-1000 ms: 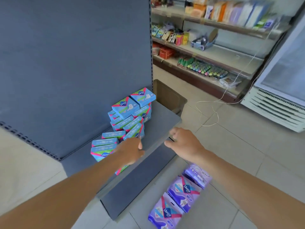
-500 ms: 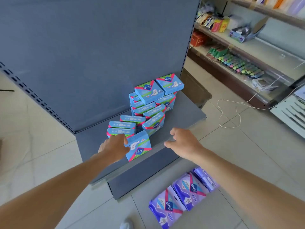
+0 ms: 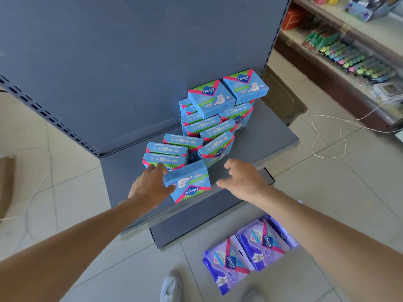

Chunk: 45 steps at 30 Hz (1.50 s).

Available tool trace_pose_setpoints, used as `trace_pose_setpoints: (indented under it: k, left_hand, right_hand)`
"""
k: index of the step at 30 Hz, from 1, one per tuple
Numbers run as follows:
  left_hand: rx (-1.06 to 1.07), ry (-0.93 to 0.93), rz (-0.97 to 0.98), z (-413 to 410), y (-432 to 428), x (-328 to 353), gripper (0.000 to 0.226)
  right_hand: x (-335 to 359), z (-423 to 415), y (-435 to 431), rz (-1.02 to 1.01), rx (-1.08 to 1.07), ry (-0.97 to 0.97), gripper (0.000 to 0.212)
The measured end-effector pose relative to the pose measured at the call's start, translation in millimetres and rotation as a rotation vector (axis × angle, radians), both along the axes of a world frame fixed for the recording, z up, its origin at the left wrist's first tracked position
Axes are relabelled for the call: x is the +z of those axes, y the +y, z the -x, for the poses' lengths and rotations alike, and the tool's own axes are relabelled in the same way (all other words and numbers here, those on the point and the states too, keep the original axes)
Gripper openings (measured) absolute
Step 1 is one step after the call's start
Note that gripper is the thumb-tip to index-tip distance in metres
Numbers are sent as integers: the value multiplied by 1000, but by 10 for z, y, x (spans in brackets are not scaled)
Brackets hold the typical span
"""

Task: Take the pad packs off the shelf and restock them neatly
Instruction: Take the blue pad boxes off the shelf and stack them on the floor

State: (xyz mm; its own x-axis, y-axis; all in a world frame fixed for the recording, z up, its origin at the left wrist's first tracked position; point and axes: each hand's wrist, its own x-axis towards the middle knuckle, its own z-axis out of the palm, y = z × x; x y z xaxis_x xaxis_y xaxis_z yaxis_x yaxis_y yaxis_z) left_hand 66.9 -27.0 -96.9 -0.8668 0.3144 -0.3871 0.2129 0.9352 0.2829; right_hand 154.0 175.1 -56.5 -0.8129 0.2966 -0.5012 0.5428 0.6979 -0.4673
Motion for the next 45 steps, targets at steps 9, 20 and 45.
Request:
trace_pose_setpoints:
  k: [9, 20, 45]
  left_hand:
    - [297, 103, -135, -178, 289, -281, 50]
    - [809, -289, -898, -592, 145, -235, 53]
    - [658, -49, -666, 197, -220, -616, 67]
  right_hand:
    - [-358, 1, 468, -78, 275, -9, 39]
    - [-475, 64, 201, 407, 64, -35, 68]
    - [-822, 350, -478, -17, 286, 486, 40]
